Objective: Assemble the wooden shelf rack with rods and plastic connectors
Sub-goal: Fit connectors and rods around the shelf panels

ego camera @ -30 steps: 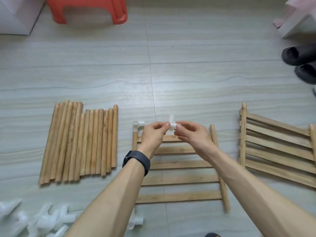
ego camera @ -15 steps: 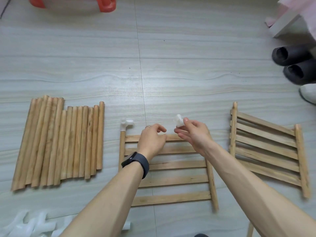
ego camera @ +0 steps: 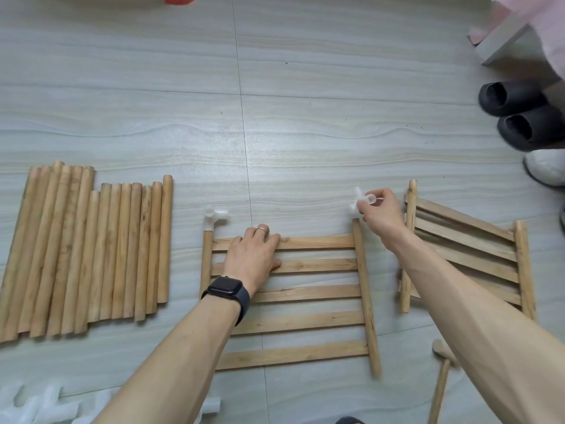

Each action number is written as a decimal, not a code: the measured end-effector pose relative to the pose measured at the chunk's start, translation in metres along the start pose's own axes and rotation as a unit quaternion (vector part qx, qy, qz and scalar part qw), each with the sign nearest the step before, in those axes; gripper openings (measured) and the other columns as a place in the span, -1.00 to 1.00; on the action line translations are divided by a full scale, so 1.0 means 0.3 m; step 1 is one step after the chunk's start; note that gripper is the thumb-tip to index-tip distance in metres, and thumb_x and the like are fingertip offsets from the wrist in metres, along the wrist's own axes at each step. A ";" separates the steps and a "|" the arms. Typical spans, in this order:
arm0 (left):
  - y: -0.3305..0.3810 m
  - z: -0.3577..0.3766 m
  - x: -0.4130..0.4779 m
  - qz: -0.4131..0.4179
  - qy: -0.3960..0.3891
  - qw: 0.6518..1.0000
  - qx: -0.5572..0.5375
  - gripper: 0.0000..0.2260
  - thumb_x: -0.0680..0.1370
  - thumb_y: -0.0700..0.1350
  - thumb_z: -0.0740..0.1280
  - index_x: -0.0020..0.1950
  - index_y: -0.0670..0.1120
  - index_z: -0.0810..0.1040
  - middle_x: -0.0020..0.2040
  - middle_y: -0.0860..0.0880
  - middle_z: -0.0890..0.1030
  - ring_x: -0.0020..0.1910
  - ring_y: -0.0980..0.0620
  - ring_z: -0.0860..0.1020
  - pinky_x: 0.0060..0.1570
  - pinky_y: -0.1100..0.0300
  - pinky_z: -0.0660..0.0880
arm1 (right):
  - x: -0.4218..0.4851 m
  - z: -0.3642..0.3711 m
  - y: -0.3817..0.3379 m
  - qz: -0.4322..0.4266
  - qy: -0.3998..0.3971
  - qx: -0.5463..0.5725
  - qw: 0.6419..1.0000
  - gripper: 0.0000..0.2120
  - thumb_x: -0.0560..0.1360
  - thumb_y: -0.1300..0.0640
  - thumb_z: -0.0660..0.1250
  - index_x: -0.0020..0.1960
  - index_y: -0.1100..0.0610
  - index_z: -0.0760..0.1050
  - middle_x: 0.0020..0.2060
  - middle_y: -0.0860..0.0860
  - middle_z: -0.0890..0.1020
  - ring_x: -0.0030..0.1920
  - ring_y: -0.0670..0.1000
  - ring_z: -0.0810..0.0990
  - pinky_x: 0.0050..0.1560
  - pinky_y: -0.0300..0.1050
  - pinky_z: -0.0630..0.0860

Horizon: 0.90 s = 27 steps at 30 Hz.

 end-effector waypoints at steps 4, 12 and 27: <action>0.006 0.027 -0.021 -0.002 0.009 1.000 -0.019 -0.54 0.67 0.07 0.23 0.54 0.01 0.24 0.51 -0.07 0.28 0.49 -0.08 0.23 0.43 0.03 0.21 | 0.017 -0.003 0.026 -0.037 0.005 -0.052 0.998 -0.83 0.54 0.14 0.36 0.12 0.00 0.49 0.09 -0.03 0.58 0.10 0.03 0.58 0.11 -0.01 0.56; 0.003 0.030 -0.020 -0.018 0.011 0.999 -0.049 -0.53 0.66 0.07 0.26 0.54 0.05 0.25 0.51 -0.04 0.25 0.48 -0.07 0.20 0.41 0.04 0.23 | 0.037 0.000 0.032 -0.071 0.005 -0.062 0.996 -0.75 0.59 0.18 0.33 0.27 0.07 0.53 0.12 -0.07 0.55 0.07 -0.06 0.54 0.11 -0.17 0.46; 0.006 0.038 -0.026 -0.037 -0.017 0.998 -0.044 -0.51 0.63 0.11 0.29 0.53 0.06 0.27 0.56 -0.06 0.21 0.54 -0.05 0.14 0.39 0.00 0.28 | 0.038 -0.009 0.062 -0.064 -0.099 -0.189 0.975 -0.78 0.57 0.08 0.33 0.21 0.05 0.46 0.12 0.06 0.58 0.00 0.15 0.63 -0.06 -0.02 0.58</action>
Point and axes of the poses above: each hand's wrist, its own x-axis towards the middle knuckle, its own z-axis out of the palm, y = z × x, the point moved 2 cm from there along x, towards the middle knuckle
